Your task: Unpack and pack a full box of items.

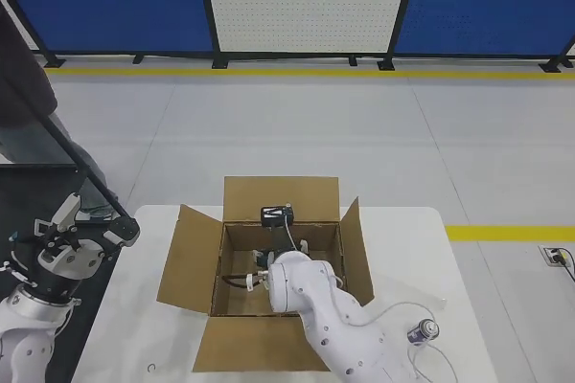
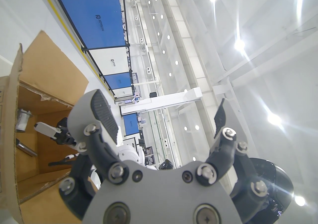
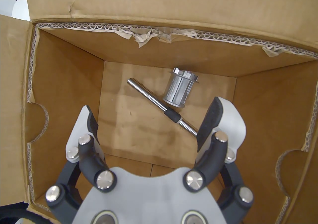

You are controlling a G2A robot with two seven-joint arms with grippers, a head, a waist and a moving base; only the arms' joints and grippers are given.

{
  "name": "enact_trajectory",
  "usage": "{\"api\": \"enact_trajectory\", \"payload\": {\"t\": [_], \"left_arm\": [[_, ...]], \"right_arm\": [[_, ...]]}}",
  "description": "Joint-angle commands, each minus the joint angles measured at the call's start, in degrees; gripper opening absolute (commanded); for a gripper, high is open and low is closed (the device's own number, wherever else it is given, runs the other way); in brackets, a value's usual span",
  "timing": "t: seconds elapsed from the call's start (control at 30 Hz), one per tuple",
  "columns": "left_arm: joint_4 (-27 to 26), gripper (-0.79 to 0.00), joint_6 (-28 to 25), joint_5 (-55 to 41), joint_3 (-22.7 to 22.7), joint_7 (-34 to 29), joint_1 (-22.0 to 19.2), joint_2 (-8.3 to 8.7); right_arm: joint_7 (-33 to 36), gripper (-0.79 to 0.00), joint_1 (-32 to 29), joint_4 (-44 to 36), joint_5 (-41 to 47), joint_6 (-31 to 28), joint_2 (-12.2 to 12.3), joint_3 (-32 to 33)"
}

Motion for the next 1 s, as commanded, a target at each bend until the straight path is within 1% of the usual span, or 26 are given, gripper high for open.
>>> {"api": "enact_trajectory", "payload": {"t": [0.0,0.23,0.5,0.63,0.97], "left_arm": [[0.0,0.0,0.0,0.0,0.0,0.0,0.0,0.0],[0.0,0.0,0.0,0.0,0.0,0.0,0.0,0.0],[0.0,0.0,0.0,0.0,0.0,0.0,0.0,0.0],[0.0,0.0,0.0,0.0,0.0,0.0,0.0,0.0],[0.0,0.0,0.0,0.0,0.0,0.0,0.0,0.0]], "right_arm": [[0.03,0.0,-0.01,0.0,-0.01,0.0,0.01,0.01],[-0.6,0.0,-0.54,0.8,0.2,-0.43,0.08,0.47],[-2.05,0.0,1.09,8.33,3.46,-5.24,-0.44,2.47],[-3.5,0.0,1.63,11.49,5.3,-6.06,-0.76,3.44],[-8.17,0.0,2.0,16.05,6.95,-5.21,-1.69,4.03]]}}
